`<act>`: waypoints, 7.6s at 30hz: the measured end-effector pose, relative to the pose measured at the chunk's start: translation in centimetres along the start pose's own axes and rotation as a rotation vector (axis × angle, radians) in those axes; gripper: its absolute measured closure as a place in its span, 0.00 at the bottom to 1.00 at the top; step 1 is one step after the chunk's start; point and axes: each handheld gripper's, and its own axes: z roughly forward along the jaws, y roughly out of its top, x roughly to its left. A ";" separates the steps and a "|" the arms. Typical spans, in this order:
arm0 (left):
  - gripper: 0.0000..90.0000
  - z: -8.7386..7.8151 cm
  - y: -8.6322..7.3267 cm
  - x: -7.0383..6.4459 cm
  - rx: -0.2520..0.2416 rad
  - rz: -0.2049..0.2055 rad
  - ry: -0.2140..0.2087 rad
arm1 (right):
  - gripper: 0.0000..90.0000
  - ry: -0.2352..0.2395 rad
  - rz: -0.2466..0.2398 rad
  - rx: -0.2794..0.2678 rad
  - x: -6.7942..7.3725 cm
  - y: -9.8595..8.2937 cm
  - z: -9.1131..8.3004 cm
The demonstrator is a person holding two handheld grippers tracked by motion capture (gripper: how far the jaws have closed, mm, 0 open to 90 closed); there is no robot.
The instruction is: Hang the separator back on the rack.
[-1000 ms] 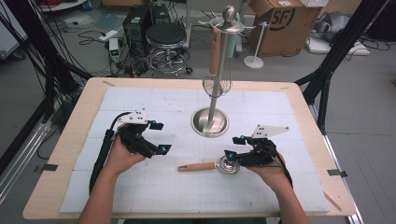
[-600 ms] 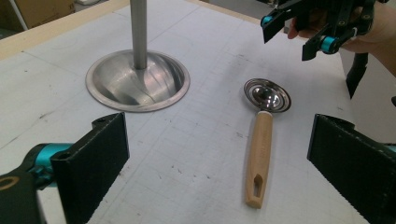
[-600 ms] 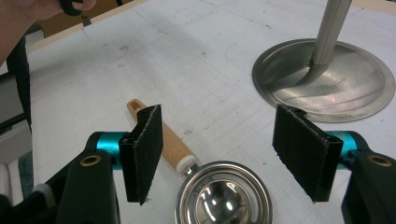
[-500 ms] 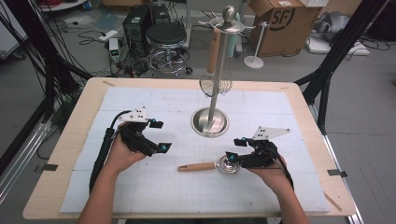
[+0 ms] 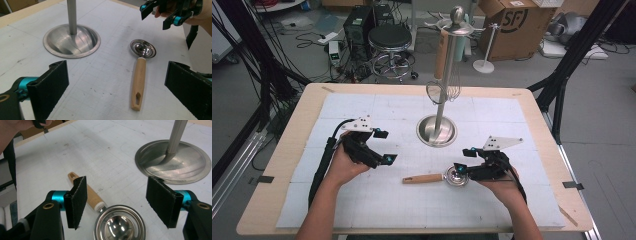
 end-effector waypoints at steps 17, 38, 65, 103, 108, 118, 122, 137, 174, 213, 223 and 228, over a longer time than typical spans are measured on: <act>0.06 -0.4 -0.1 -0.2 -0.002 -0.002 0.009 | 0.36 0.022 -0.052 0.084 0.7 0.3 2.3; 0.07 -0.1 -0.3 -0.2 0.002 -0.001 0.005 | 0.66 0.015 -0.229 0.410 3.3 -0.3 8.7; 0.07 0.1 -0.4 -0.2 -0.001 -0.008 -0.001 | 0.76 -0.044 -0.112 0.448 0.2 -2.5 2.7; 0.07 0.2 -0.3 -0.1 0.002 0.001 -0.010 | 0.61 -0.096 -0.153 0.497 0.4 -2.2 3.5; 0.07 0.1 -0.4 0.0 -0.003 -0.002 -0.008 | 0.60 -0.093 -0.139 0.501 0.2 -2.1 3.5; 0.07 0.1 -0.3 -0.1 -0.011 -0.001 -0.009 | 0.71 -0.084 -0.110 0.528 -0.5 -1.7 3.7; 0.07 0.1 -0.3 -0.1 -0.013 -0.002 -0.007 | 0.74 -0.105 -0.122 0.556 -0.1 -1.5 3.9; 0.07 0.0 -0.3 0.1 -0.018 -0.003 -0.008 | 0.76 -0.125 -0.128 0.519 0.3 -1.4 3.4; 0.07 0.1 -0.2 0.1 -0.024 -0.001 -0.012 | 0.66 -0.031 -0.126 0.528 1.3 -1.2 4.2; 0.07 -0.1 -0.2 0.2 -0.030 -0.005 -0.004 | 0.77 -0.072 -0.113 0.198 0.1 2.4 -1.3; 0.07 -0.2 -0.2 0.3 -0.030 0.000 -0.002 | 0.77 -0.090 -0.119 0.036 -0.7 4.9 -4.4; 0.07 -0.1 -0.2 0.2 -0.032 -0.003 -0.004 | 0.77 -0.094 -0.126 -0.030 -1.0 6.1 -5.6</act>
